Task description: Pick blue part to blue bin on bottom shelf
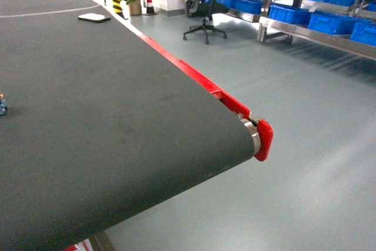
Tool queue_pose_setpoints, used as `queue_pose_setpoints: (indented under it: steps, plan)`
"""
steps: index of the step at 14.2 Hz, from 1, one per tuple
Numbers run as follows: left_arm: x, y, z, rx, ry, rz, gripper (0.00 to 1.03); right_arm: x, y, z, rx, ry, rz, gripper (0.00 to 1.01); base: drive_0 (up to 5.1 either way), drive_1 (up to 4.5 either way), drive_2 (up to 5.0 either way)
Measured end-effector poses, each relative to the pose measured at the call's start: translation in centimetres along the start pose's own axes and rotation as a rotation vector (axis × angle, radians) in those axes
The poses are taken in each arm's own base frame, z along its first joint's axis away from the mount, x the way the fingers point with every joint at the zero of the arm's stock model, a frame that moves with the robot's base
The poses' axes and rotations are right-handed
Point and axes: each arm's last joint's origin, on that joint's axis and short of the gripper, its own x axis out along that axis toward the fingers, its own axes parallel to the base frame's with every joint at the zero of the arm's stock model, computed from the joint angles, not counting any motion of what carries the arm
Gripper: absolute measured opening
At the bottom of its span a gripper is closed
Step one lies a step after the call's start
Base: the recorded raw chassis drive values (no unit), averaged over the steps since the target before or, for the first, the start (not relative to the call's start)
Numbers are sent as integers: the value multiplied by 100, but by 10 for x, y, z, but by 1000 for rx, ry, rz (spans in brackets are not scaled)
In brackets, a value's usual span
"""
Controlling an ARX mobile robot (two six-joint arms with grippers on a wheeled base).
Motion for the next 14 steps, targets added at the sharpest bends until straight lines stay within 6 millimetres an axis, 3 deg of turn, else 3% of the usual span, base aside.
queue_pose_setpoints:
  steps: [14]
  plan:
    - [0,0,0,0,0,0,44,0,0,0,0,0,0,98,-163,-163,-163]
